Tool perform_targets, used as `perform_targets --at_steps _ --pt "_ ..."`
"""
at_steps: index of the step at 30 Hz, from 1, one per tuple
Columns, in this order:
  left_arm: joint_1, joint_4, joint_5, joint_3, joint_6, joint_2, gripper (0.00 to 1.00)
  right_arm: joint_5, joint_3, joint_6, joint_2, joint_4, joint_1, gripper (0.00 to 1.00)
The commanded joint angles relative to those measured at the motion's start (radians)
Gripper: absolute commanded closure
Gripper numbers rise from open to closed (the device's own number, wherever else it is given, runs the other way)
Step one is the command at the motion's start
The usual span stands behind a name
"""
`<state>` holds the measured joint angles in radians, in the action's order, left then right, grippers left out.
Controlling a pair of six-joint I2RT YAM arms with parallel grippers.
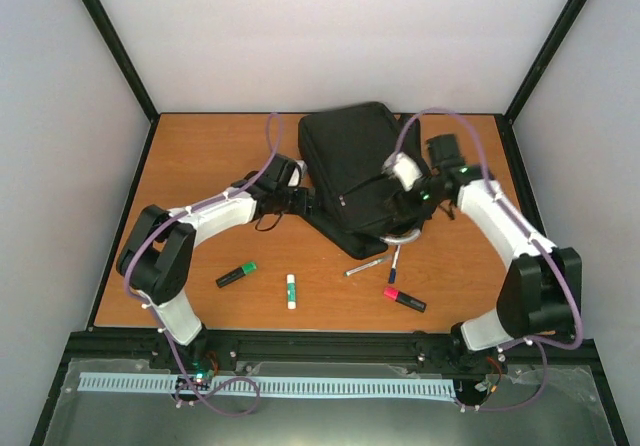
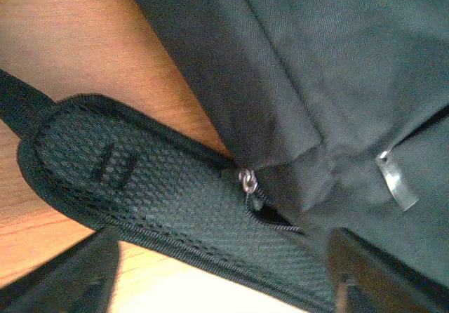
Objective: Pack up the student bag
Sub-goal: Move the student bag to the center of the board, then zip the student bag at the center of the board.
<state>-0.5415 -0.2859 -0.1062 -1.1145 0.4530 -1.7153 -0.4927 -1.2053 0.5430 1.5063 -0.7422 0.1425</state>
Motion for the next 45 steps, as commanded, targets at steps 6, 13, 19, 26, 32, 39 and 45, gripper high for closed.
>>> perform_targets --at_steps 6,13,19,26,32,39,45 --pt "0.120 0.201 -0.269 0.086 0.019 -0.032 0.37 0.302 0.215 0.305 -0.137 0.149 0.387 0.26" --pt "0.134 0.276 -0.325 0.094 -0.001 -0.076 0.41 0.458 0.224 0.322 -0.047 0.243 0.525 0.28" --pt "0.147 0.342 -0.367 0.082 -0.030 -0.130 0.43 0.526 0.203 0.289 0.022 0.304 0.565 0.33" --pt "0.147 0.367 -0.381 0.087 -0.080 -0.155 0.42 0.631 0.187 0.269 0.077 0.354 0.563 0.65" --pt "0.148 0.415 -0.404 0.103 -0.126 -0.164 0.40 0.590 0.164 0.271 -0.029 0.307 0.529 0.97" --pt "0.148 0.499 -0.505 0.133 -0.203 -0.173 0.40 0.572 0.094 0.264 -0.067 0.241 0.462 0.97" --pt "0.148 0.541 -0.659 0.133 -0.271 -0.195 0.29 0.553 0.071 0.250 -0.065 0.215 0.429 0.97"
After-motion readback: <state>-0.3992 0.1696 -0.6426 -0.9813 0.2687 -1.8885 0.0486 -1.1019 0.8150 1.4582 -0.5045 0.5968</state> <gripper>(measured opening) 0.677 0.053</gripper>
